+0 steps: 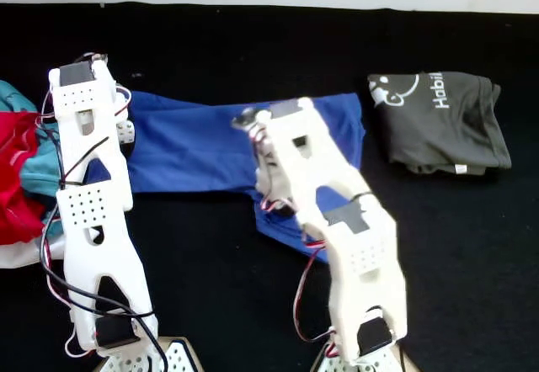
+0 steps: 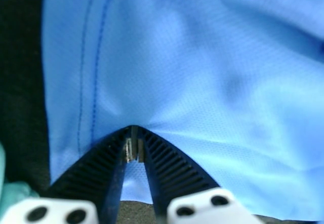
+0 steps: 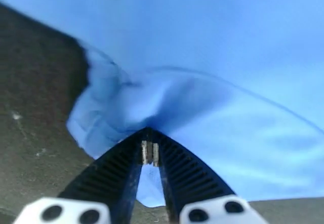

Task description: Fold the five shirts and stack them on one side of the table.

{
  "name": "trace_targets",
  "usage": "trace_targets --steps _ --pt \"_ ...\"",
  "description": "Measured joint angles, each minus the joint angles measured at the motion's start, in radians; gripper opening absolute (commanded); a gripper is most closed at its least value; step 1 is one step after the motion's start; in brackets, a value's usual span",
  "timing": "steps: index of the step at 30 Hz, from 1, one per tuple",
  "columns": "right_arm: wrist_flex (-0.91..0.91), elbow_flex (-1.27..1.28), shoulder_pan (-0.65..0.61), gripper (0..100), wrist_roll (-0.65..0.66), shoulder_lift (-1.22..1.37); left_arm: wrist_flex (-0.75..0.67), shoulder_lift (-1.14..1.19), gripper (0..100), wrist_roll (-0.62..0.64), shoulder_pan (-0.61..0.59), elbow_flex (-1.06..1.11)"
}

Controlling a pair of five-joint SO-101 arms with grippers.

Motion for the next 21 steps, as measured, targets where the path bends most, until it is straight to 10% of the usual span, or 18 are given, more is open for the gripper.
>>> trace_targets --steps 15,21 --pt "0.127 0.0 -0.118 1.7 0.0 -0.106 0.0 0.0 1 0.0 0.0 0.0" --pt "0.18 0.006 -0.123 21.6 0.0 -0.199 0.0 0.0 1 0.0 0.0 0.0"
